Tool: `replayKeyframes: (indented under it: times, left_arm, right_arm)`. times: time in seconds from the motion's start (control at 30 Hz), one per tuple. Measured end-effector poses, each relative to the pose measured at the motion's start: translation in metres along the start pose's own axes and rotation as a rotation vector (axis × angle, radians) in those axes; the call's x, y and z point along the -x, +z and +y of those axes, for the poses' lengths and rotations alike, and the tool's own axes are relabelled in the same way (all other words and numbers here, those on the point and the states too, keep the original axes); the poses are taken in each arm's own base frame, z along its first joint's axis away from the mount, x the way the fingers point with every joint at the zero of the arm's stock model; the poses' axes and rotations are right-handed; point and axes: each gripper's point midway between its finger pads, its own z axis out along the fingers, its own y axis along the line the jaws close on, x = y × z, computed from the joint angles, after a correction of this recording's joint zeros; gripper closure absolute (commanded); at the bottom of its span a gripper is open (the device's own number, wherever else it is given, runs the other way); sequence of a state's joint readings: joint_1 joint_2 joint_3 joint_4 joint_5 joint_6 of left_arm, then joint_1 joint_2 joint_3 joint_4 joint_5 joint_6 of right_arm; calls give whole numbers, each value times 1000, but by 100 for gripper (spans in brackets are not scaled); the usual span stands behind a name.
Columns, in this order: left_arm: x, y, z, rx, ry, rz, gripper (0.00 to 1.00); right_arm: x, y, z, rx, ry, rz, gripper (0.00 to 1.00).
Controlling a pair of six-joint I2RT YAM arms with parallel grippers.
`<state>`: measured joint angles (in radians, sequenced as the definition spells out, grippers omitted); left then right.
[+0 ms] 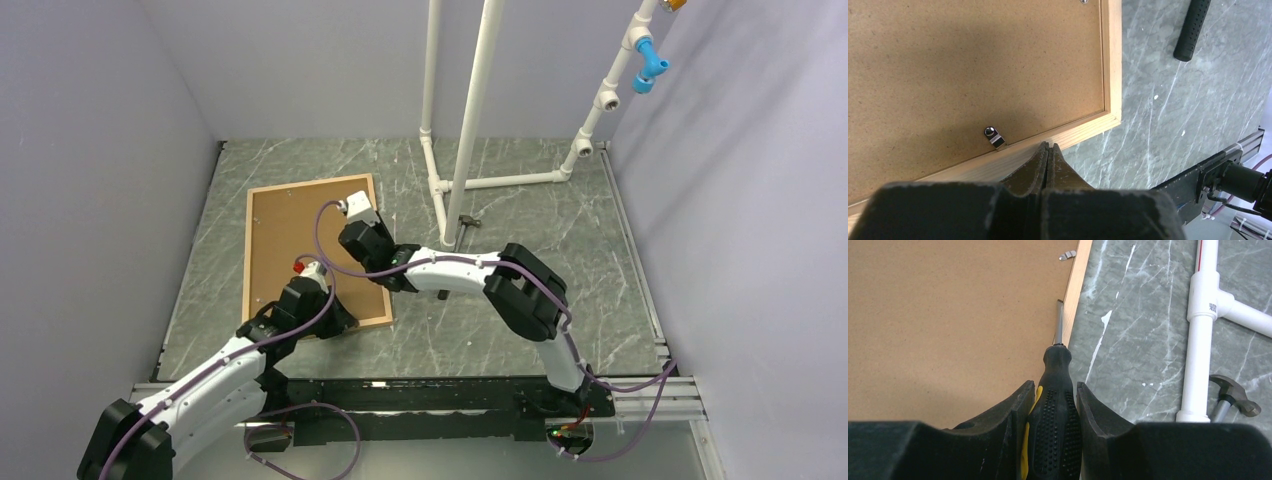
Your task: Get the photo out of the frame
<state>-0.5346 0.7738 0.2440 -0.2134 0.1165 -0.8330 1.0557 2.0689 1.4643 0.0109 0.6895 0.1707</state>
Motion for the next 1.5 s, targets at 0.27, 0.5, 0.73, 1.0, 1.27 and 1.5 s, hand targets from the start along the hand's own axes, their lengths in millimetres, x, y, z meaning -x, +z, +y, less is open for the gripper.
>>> replayKeyframes:
  times: [0.27,0.5,0.73,1.0,1.27,1.5]
  left_arm:
    - [0,1,-1,-12,1,-6,100]
    - [0,1,-1,-13,2,-9,100]
    - [0,0,0,-13,2,-9,100]
    - [0,0,0,-13,2,-10,100]
    - [-7,0,7,18,2,16,100]
    - [-14,-4,15,60,-1,55,100]
  right_arm:
    - [7,25,-2,-24,-6,-13,100]
    - [3,41,-5,-43,-11,-9,100]
    - [7,50,-8,-14,17,-17,100]
    - [7,61,-10,47,56,-22,100]
    - [-13,71,-11,190,114,23,100]
    - [50,69,-12,242,142,-39,100]
